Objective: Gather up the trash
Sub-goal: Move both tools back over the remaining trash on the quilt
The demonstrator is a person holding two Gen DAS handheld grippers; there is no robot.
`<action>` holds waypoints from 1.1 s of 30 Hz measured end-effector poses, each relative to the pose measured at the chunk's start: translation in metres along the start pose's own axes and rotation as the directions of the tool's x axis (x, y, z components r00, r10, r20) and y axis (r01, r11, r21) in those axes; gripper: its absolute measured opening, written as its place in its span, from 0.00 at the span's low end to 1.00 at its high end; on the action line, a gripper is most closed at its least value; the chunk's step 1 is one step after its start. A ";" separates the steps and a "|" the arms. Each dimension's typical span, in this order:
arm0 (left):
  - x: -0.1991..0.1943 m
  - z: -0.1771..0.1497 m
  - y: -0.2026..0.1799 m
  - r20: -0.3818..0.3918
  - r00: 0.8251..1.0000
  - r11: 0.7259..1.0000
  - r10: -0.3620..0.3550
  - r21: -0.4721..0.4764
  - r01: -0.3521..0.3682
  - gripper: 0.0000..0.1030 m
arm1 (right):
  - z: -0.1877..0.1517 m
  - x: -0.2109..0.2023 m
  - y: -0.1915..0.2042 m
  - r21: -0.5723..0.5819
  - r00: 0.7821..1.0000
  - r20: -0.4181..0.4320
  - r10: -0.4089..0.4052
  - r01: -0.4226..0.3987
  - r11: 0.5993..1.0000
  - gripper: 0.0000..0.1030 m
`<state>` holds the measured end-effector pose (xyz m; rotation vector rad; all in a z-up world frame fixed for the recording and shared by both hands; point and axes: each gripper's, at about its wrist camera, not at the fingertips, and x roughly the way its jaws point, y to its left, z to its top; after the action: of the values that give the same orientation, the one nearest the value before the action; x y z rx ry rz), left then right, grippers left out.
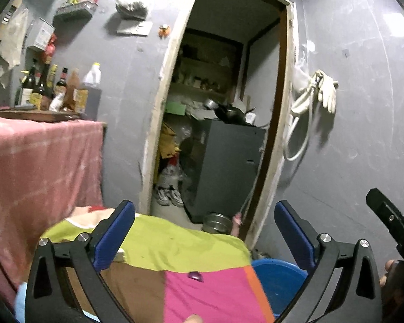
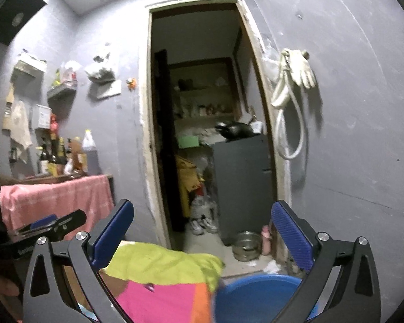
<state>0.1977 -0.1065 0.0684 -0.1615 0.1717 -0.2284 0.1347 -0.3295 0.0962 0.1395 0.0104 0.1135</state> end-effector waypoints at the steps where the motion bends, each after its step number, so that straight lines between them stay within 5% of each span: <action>1: -0.003 0.001 0.006 0.007 1.000 1.000 0.009 0.001 -0.009 0.98 | 0.000 0.000 0.005 -0.001 1.000 0.007 0.010 -0.010 1.000 1.00; 18: -0.042 -0.002 0.099 0.129 0.976 0.983 0.176 0.039 -0.182 0.98 | -0.010 0.027 0.101 -0.048 0.985 0.096 0.142 -0.138 0.989 1.00; 33: 0.008 -0.046 0.159 -0.026 0.977 0.975 0.211 0.070 -0.209 0.98 | -0.064 0.086 0.106 -0.089 0.990 -0.050 0.135 -0.139 0.986 1.00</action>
<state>0.2301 0.0378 -0.0058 -0.0718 0.2130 -0.0257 0.2074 -0.2066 0.0470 0.0451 0.0393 0.2539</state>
